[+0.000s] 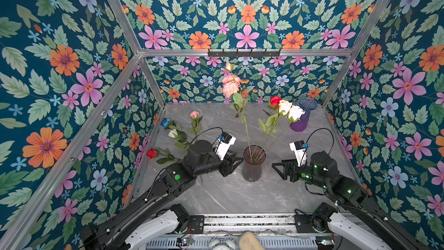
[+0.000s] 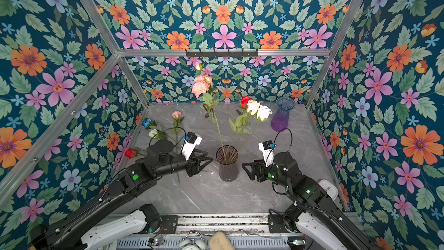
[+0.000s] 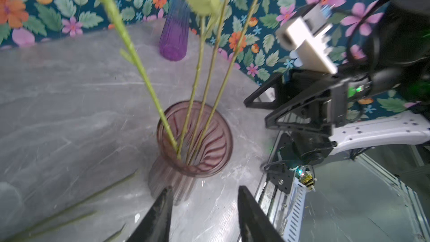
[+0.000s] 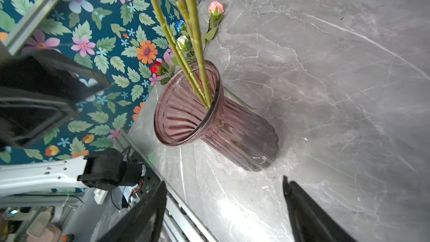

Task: Arrange flowers in a vase
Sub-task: Place the flower in the vase, then pick up the vase from the center of the table.

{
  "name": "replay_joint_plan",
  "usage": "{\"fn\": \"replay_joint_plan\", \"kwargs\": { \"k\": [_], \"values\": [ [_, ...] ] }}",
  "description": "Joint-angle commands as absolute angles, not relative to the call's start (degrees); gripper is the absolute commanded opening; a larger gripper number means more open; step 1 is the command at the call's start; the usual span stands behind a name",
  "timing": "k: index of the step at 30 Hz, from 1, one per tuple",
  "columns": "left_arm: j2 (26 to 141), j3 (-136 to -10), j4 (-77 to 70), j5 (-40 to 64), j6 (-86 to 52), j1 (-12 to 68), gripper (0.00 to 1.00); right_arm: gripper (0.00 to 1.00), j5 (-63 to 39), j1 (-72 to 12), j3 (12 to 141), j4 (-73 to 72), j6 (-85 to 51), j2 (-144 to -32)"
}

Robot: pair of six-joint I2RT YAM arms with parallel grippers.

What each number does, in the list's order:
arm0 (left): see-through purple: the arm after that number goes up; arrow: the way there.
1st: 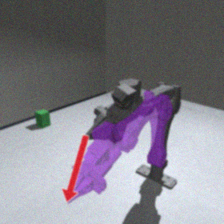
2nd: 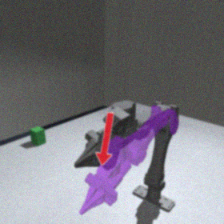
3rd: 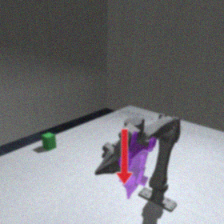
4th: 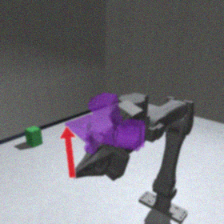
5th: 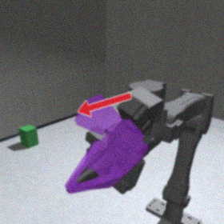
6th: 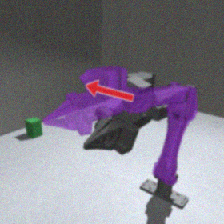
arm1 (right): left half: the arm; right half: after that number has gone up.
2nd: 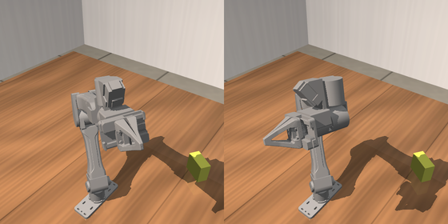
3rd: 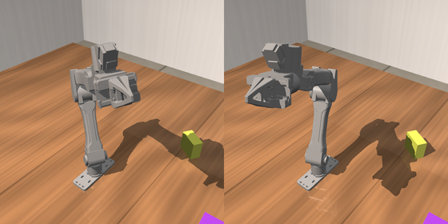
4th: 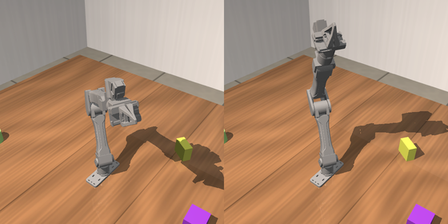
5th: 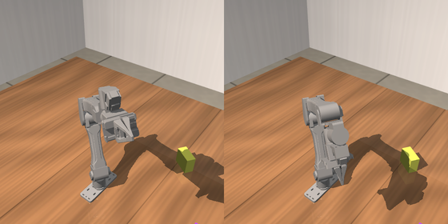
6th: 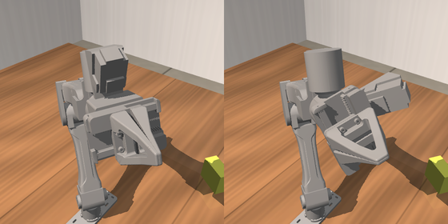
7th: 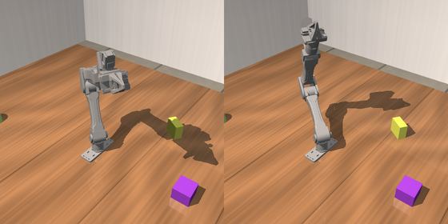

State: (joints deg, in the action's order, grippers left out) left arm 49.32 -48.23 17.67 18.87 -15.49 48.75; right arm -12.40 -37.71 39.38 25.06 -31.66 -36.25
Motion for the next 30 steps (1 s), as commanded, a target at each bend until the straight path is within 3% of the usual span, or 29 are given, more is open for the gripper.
{"fn": "replay_joint_plan", "kwargs": {
  "k": [1, 4, 11, 19, 30],
  "values": [
    [47.82, -44.17, 14.31, 16.79, -19.69, 48.69, 0.43, 0.76, -12.83, -37.71, 40.43, 21.14, -40.43, -38.25],
    [46.46, -41.14, 12.14, 16.65, -21.35, 48.69, 0.41, 0.73, -11.68, -37.75, 42.62, 23.57, -44.67, -41.75],
    [45.89, -31.79, -0.53, 16.96, -30.74, 48.69, 0.21, 0.57, -15.85, -37.77, 42.71, 18.07, -51.17, -48.84],
    [47.02, -28.57, -4.32, 14.6, -33.5, 48.7, 0.22, 0.41, -18.41, -37.74, 42.89, 13.92, -53.32, -51.5],
    [54.62, -31.15, -3.35, 11.01, -29.22, 48.69, 0.24, 0.36, -17.3, -37.74, 41.4, 12.17, -56.85, -49.97]
  ]
}}
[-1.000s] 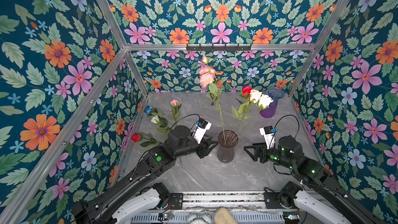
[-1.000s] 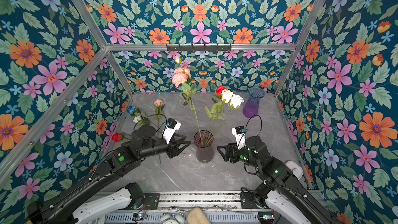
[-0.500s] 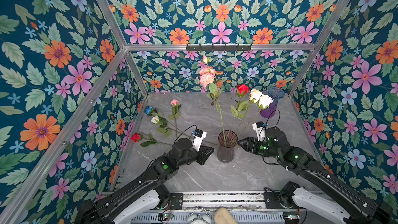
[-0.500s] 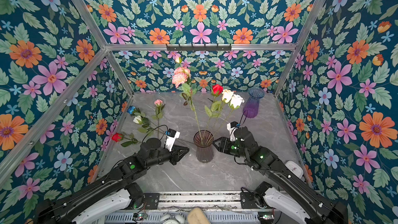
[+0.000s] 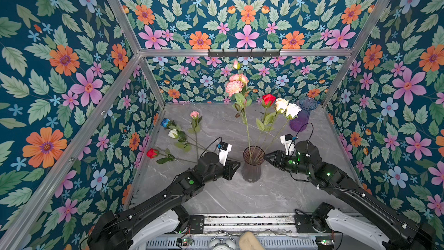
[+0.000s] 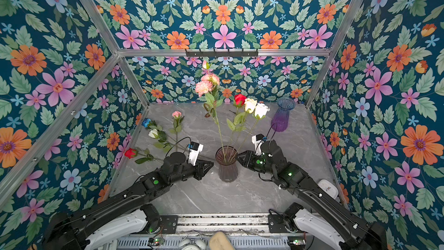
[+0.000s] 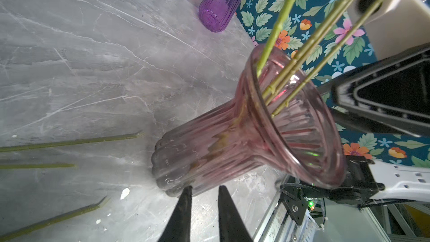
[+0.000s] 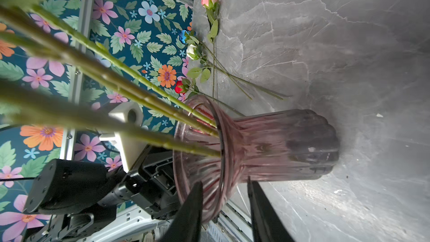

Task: Arrange flowers in a vase
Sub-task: Pick up the vase from the center of the table.

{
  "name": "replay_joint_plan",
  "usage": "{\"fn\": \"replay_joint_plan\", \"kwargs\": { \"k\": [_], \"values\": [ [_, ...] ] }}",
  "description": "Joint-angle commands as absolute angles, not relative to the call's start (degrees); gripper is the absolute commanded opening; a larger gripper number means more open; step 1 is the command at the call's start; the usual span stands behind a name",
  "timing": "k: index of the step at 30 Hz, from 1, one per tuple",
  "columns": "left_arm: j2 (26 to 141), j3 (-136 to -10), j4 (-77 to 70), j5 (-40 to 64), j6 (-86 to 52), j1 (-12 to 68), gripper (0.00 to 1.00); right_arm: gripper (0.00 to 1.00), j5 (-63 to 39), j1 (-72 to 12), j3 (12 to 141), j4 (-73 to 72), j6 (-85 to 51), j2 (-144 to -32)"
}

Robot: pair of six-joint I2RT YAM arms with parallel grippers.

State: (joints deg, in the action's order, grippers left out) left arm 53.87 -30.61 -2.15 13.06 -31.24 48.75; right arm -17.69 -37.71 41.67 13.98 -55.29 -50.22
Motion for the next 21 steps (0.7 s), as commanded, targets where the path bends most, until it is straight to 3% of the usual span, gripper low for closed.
{"fn": "replay_joint_plan", "kwargs": {
  "k": [1, 21],
  "values": [
    [54.92, -31.33, -3.38, 10.99, -28.86, 48.69, 0.24, 0.36, -17.35, -37.76, 41.63, 12.5, -56.87, -50.27],
    [58.31, -32.34, -5.79, 12.14, -26.47, 48.69, 0.24, 0.27, -17.85, -41.32, 52.65, 21.76, -53.44, -64.83]
  ]
}}
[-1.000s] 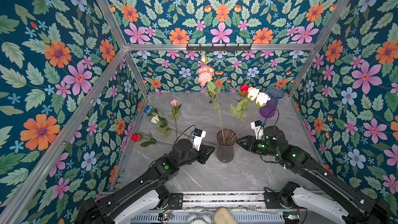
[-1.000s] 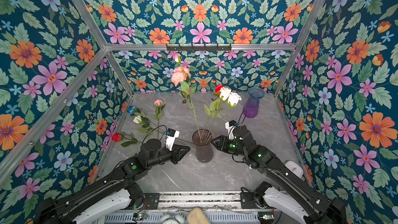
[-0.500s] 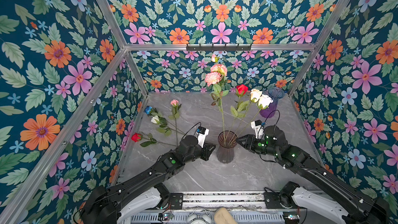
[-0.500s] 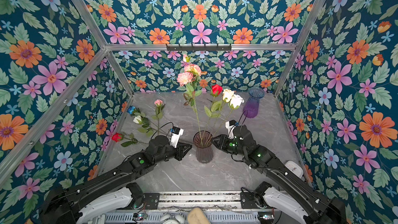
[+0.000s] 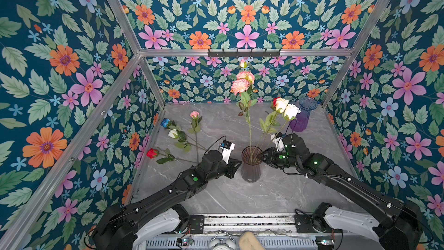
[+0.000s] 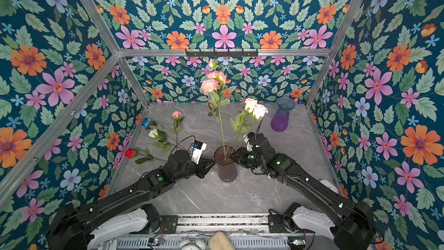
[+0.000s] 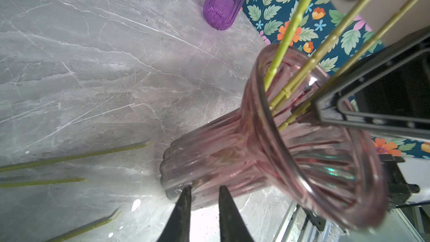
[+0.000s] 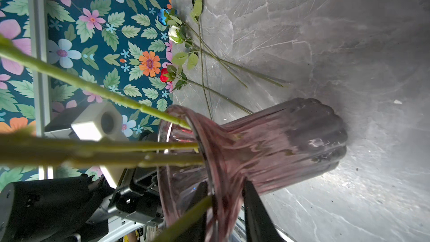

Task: Arrange flowers in a vase
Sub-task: Pick up the vase from the center of the table, then place the vase at the top-center of the table.

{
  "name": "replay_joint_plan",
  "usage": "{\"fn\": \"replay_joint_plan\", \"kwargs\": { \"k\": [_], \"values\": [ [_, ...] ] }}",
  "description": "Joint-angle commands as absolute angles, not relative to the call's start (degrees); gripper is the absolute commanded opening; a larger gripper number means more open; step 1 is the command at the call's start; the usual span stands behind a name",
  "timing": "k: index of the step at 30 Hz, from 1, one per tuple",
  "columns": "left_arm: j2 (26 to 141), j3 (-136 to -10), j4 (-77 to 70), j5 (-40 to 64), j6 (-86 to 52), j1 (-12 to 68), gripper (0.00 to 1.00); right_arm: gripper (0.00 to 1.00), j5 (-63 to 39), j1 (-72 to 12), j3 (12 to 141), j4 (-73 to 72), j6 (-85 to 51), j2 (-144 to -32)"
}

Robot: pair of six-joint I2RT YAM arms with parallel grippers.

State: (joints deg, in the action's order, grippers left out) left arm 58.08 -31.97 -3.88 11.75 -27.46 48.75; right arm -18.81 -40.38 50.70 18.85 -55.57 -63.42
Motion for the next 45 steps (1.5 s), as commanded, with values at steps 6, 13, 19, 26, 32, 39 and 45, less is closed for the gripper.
{"fn": "replay_joint_plan", "kwargs": {
  "k": [6, 13, 19, 26, 32, 39, 45],
  "values": [
    [58.23, -31.55, -7.68, 14.01, -26.54, 48.69, 0.24, 0.22, -15.72, -43.7, 56.99, 25.75, -51.86, -69.54],
    [58.3, -31.48, -7.83, 14.23, -26.11, 48.69, 0.24, 0.07, -12.47, -43.77, 58.42, 28.31, -51.2, -69.83],
    [58.54, -31.55, -7.56, 13.62, -26.1, 48.69, 0.24, 0.0, -7.92, -43.7, 63.12, 32.69, -48.65, -70.17],
    [56.66, -32.17, -4.92, 11.33, -25.84, 48.6, 0.24, 0.0, -6.02, -40.78, 70.96, 35.74, -44.5, -73.49],
    [51.17, -31.6, -2.76, 7.82, -27.07, 48.6, 0.24, 0.0, -11.42, -31.85, 77.53, 31.4, -41.01, -78.27],
    [46.78, -33.69, 2.56, 6.07, -26.68, 48.63, 0.24, 0.0, -16.71, -23.92, 90.23, 27.13, -39.24, -91.3],
    [45.25, -34.98, 5.74, 5.61, -26.54, 48.6, 0.24, 0.0, -22.34, -19.31, 108.28, 29.51, -41.33, -107.59]
  ]
}}
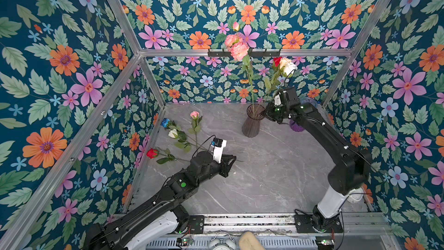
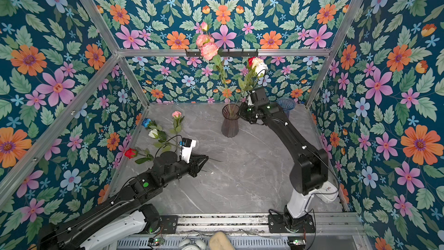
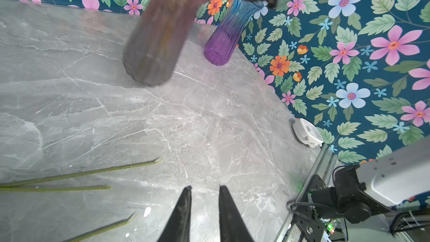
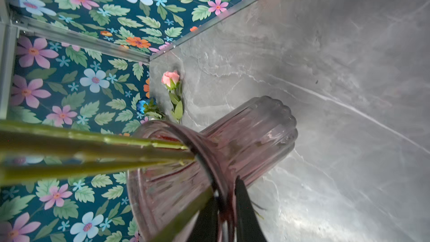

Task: Arrange flowers in a vase
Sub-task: Place the vase at the top-center of the table.

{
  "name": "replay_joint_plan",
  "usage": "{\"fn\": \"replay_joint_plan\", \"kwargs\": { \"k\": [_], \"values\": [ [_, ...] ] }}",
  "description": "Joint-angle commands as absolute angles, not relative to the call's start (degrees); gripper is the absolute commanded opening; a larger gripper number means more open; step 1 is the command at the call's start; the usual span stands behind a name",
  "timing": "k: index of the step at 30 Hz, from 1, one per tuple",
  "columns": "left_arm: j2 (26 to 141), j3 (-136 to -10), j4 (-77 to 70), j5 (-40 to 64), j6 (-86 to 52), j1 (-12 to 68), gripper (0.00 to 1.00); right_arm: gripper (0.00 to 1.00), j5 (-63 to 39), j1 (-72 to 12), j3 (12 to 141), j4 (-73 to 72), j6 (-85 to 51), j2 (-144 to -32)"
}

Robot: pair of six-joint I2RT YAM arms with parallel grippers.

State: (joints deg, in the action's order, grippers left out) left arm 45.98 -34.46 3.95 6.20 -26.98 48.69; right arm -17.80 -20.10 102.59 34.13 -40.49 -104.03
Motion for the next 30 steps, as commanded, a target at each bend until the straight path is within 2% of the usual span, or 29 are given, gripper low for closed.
{"fn": "replay_joint_plan", "kwargs": {
  "k": [1, 9, 12, 15, 21, 30],
  "values": [
    [44.71, -34.9, 6.11, 5.32, -26.54, 48.65, 0.24, 0.0, -21.79, -19.14, 112.25, 31.57, -40.54, -110.33],
    [42.63, -35.02, 7.97, 4.88, -26.8, 48.66, 0.24, 0.0, -19.25, -19.07, 151.01, 53.75, -35.82, -133.52],
    [42.37, -35.33, 8.55, 4.83, -26.72, 48.61, 0.24, 0.0, -19.33, -18.43, 158.93, 57.32, -37.27, -137.99],
    [42.11, -35.73, 8.96, 4.75, -26.59, 48.61, 0.25, 0.0, -20.09, -17.85, 156.39, 56.91, -38.39, -137.33],
    [42.83, -36.03, 9.17, 4.39, -26.03, 48.61, 0.25, 0.0, -21.17, -17.99, 138.34, 48.56, -38.32, -128.0],
    [45.01, -36.3, 7.31, 5.35, -25.93, 48.6, 0.25, 0.0, -22.22, -18.28, 126.69, 44.96, -37.13, -122.07]
  ]
}}
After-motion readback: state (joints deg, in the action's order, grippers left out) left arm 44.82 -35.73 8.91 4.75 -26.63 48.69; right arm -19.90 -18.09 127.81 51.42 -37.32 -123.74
